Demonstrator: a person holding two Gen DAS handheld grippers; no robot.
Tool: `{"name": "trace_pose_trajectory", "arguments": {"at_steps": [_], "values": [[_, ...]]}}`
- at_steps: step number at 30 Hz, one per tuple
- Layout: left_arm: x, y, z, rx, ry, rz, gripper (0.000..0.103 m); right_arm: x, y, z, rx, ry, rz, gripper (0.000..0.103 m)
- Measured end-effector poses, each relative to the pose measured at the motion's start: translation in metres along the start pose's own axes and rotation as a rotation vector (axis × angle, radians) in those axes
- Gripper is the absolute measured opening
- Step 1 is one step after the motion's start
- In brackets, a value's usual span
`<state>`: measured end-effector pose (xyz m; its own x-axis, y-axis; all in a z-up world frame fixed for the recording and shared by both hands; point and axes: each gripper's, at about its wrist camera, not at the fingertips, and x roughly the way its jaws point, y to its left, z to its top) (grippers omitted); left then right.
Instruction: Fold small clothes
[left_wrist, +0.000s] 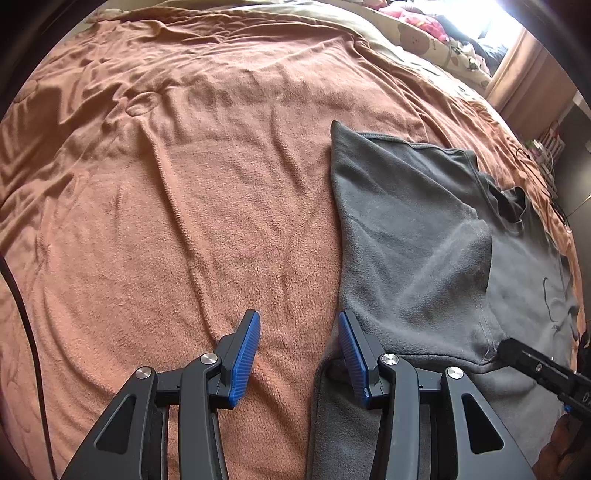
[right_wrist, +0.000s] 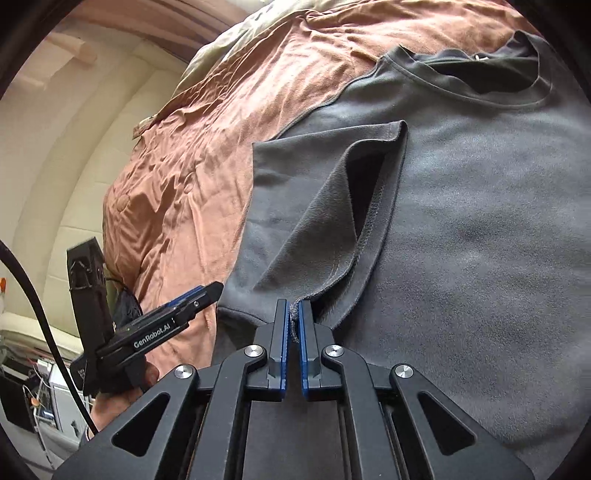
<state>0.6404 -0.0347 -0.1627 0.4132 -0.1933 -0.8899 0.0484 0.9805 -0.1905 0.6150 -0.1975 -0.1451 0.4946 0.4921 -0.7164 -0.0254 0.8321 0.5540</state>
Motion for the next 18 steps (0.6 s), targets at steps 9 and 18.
{"name": "trace_pose_trajectory", "arguments": {"at_steps": [9,18], "values": [[0.012,-0.015,-0.006,0.064,0.039,0.04,0.047,0.011,0.01,-0.026,-0.009,0.068,-0.067,0.001],[-0.001,-0.011,-0.002,0.1,0.04,0.081,0.051,-0.014,-0.005,-0.007,0.004,0.061,-0.039,0.013]]}}
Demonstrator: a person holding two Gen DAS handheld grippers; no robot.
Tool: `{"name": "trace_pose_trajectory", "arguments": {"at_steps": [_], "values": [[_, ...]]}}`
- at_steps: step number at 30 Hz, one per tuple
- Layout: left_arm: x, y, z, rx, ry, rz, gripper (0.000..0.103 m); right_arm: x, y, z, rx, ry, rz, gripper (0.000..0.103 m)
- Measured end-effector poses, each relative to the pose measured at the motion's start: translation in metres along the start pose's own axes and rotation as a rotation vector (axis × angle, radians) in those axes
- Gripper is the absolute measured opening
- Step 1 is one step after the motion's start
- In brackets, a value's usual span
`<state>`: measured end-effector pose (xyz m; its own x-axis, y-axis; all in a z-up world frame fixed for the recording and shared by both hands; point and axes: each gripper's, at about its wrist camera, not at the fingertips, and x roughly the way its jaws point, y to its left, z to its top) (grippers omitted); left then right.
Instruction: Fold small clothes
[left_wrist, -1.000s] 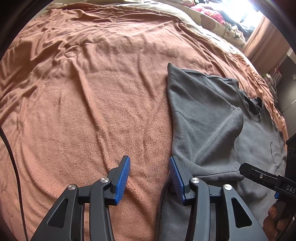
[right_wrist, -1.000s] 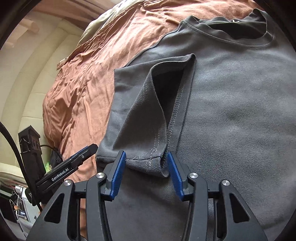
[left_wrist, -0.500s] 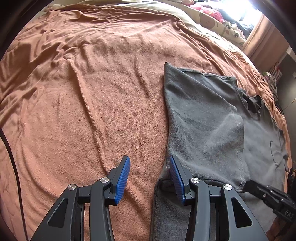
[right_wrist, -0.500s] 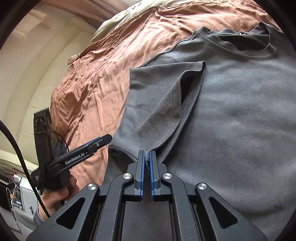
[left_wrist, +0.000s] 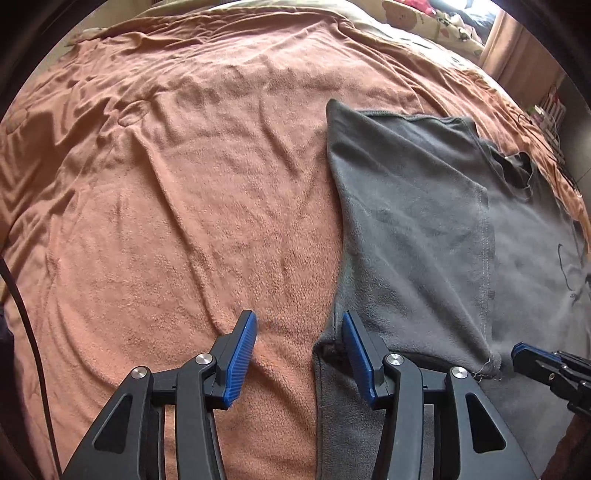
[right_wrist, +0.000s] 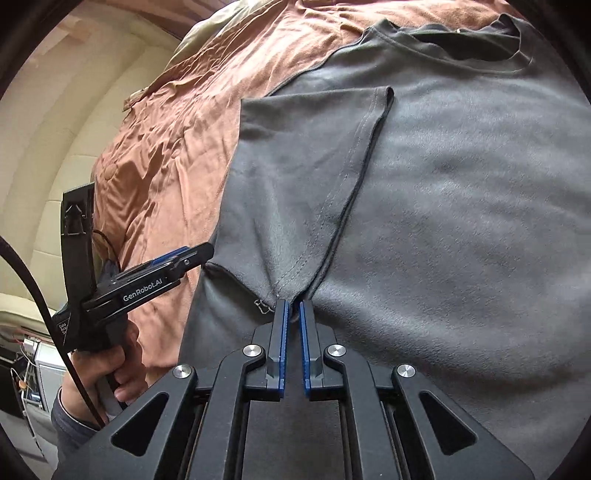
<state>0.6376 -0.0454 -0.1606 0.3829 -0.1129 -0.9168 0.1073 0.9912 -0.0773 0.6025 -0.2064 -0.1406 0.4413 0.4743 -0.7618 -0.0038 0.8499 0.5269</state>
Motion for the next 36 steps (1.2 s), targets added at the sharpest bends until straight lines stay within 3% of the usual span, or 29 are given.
{"name": "trace_pose_trajectory", "arguments": {"at_steps": [3,4,14,16,24,34,36], "values": [[-0.008,0.005,0.014,-0.016,-0.033,-0.018,0.051,-0.013,-0.009,0.011,0.01,-0.054,-0.008,0.051],[-0.009,0.006,0.02,-0.022,-0.041,-0.029,0.051,-0.017,-0.011,0.014,0.011,-0.072,-0.015,0.054],[0.009,-0.007,0.081,-0.006,-0.103,-0.038,0.051,-0.01,-0.044,0.055,0.035,-0.123,-0.021,0.053],[0.015,-0.01,0.093,0.008,-0.114,-0.031,0.051,-0.003,-0.049,0.064,0.039,-0.119,-0.021,0.048],[0.048,-0.016,0.133,0.027,-0.138,-0.02,0.051,0.023,-0.063,0.097,0.036,-0.104,-0.034,0.043],[0.081,-0.019,0.155,0.028,-0.117,-0.022,0.05,0.044,-0.063,0.117,0.018,-0.082,-0.018,0.04],[0.085,-0.024,0.158,0.052,-0.11,-0.011,0.05,0.047,-0.061,0.119,0.009,-0.076,-0.029,0.034]]}}
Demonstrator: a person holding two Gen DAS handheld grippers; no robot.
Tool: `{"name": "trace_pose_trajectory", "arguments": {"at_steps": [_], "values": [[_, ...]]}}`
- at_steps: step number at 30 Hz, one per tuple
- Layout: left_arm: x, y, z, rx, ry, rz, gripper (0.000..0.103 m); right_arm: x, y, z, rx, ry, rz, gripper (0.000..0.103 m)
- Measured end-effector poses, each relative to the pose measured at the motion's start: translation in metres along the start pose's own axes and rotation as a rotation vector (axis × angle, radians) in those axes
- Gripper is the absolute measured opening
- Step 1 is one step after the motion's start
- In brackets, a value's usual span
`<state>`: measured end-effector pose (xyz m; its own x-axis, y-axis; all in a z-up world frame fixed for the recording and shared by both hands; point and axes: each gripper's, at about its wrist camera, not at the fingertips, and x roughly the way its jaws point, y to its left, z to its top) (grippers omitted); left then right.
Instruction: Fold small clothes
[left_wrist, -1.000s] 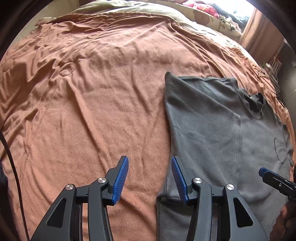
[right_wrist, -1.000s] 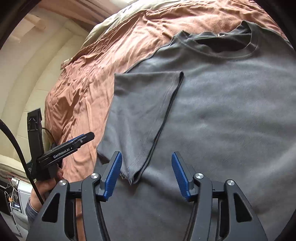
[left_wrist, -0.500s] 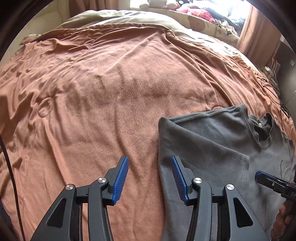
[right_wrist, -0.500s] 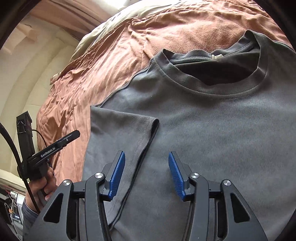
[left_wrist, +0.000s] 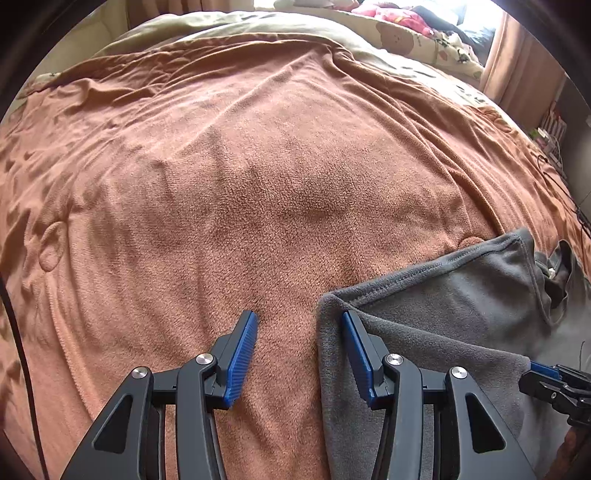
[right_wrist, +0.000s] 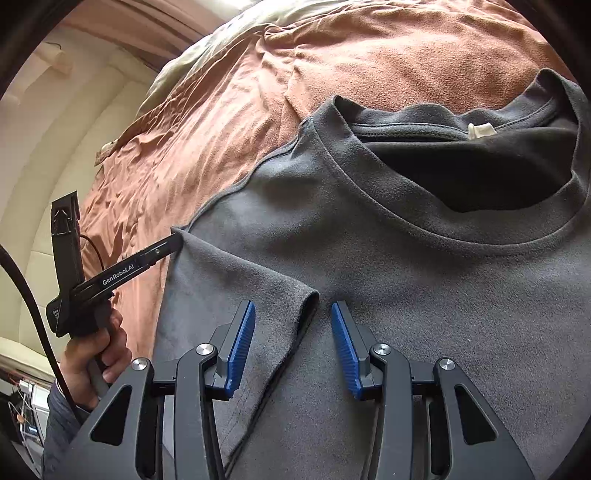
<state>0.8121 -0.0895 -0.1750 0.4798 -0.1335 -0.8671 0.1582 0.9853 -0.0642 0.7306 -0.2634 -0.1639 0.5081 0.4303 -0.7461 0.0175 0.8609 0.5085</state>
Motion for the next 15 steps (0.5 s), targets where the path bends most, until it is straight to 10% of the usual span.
{"name": "trace_pose_trajectory", "arguments": {"at_steps": [6,15], "values": [[0.005,-0.005,0.004,0.003,0.009,-0.019,0.037,0.004,0.006,0.002,-0.056,0.0,-0.034,0.001],[0.004,-0.011,0.002,0.008,0.015,-0.085,0.03,-0.023,0.01,-0.014,-0.087,-0.053,-0.092,0.0]]}}
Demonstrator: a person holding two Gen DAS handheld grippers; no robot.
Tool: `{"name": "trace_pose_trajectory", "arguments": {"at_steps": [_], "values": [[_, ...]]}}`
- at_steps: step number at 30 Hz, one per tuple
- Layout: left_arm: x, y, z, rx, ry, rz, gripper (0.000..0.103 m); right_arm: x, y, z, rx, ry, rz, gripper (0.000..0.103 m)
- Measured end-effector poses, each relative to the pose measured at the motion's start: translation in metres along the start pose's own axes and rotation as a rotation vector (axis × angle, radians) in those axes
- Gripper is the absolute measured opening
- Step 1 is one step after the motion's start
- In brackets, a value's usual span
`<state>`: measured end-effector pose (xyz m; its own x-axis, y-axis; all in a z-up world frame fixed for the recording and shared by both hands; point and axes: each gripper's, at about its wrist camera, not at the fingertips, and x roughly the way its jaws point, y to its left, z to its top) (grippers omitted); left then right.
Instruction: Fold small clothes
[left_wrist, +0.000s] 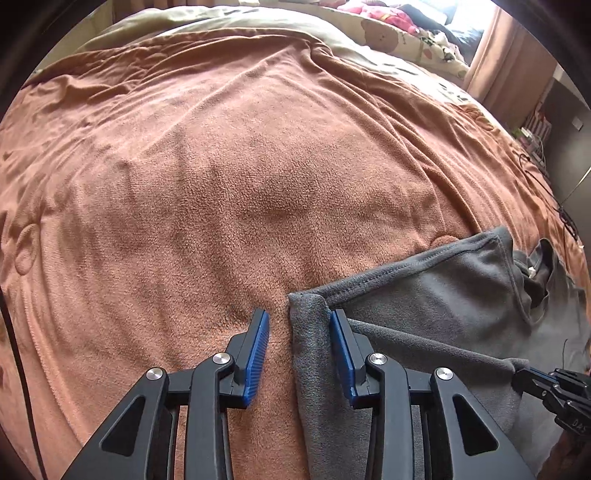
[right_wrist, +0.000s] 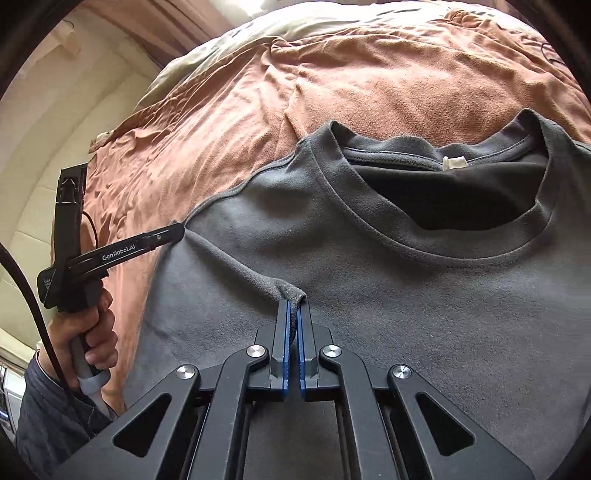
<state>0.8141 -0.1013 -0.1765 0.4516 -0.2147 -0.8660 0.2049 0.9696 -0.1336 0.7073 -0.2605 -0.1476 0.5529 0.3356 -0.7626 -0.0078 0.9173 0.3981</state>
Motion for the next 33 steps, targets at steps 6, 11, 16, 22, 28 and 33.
{"name": "trace_pose_trajectory", "arguments": {"at_steps": [6,11,16,22,28,33], "values": [[-0.009,-0.009,0.01,0.035,-0.049,0.016,0.008,0.002,0.003,0.0,0.035,0.017,0.003,0.0],[-0.002,-0.011,0.016,0.047,-0.043,0.029,0.008,-0.004,0.005,-0.003,0.046,-0.006,-0.032,0.0],[-0.006,-0.002,0.012,-0.012,-0.021,0.038,0.03,0.002,0.0,-0.004,0.075,0.007,-0.051,0.0],[-0.029,0.006,-0.008,-0.018,-0.02,0.064,0.049,-0.012,-0.002,-0.006,0.072,0.011,-0.076,0.002],[-0.042,0.002,-0.039,0.015,0.011,0.08,0.049,-0.038,-0.017,-0.015,0.083,0.016,-0.079,0.002],[-0.05,-0.002,-0.066,0.034,0.044,0.095,0.049,-0.07,-0.028,-0.025,0.097,0.002,-0.086,0.002]]}}
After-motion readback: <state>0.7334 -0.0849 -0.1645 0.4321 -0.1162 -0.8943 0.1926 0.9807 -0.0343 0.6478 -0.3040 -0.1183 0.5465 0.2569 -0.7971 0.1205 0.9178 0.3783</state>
